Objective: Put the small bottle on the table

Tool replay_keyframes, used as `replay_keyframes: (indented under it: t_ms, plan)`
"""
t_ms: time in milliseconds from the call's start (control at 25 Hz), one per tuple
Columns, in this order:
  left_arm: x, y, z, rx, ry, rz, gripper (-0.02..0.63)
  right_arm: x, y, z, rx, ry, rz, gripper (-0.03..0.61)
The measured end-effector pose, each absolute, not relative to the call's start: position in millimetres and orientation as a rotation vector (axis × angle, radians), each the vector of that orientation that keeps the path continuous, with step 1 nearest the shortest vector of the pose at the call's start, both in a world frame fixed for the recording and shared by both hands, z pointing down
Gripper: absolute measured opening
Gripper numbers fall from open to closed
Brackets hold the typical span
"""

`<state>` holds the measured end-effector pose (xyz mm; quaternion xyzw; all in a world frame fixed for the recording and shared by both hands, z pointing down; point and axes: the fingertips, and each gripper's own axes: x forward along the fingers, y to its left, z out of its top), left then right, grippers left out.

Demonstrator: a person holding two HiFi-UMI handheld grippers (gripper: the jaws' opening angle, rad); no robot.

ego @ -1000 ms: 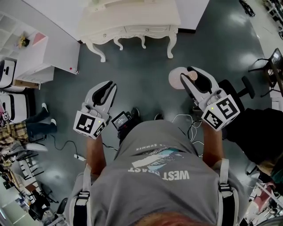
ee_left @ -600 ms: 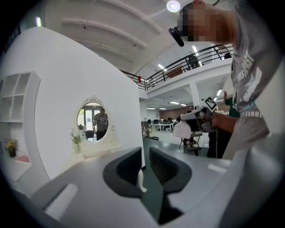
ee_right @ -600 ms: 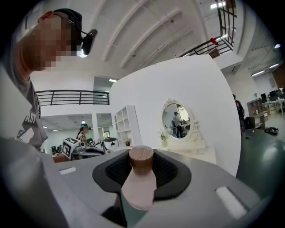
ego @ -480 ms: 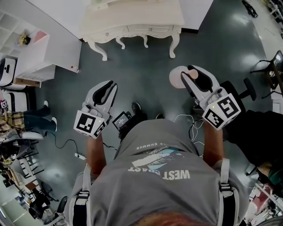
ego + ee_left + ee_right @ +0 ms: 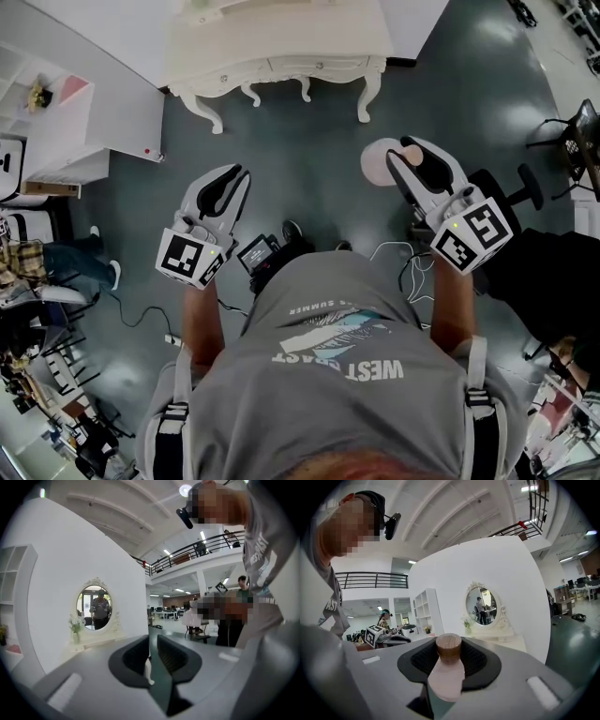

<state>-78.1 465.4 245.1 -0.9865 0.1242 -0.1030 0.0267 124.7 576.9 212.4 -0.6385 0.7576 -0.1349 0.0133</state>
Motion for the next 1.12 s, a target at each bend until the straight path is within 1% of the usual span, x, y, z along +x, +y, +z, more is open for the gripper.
replay_keyframes:
  t_ms: [240, 520, 840, 1120]
  plan:
    - [-89.2, 415.6, 247.8, -3.066, 0.356, -0.306, 0.051, 111.5, 529.4, 212.3, -2.022, 2.337, -0.433, 0.14]
    - [-111.6, 352.2, 245.8, -3.068, 0.338, -0.269, 0.02, 90.8, 467.6, 209.5, -2.046, 2.308, -0.412, 0.14]
    - [-142.2, 301.8, 247.6, -3.076, 0.362, -0.244, 0.018, 69.8, 421.0, 202.9, -2.066, 2.281, -0.401, 0.14]
    - [-127.6, 271.9, 260.6, -3.087, 0.406, -0.255, 0.018, 85.0, 379.2, 215.1, -2.031, 2.323, -0.439, 0.14]
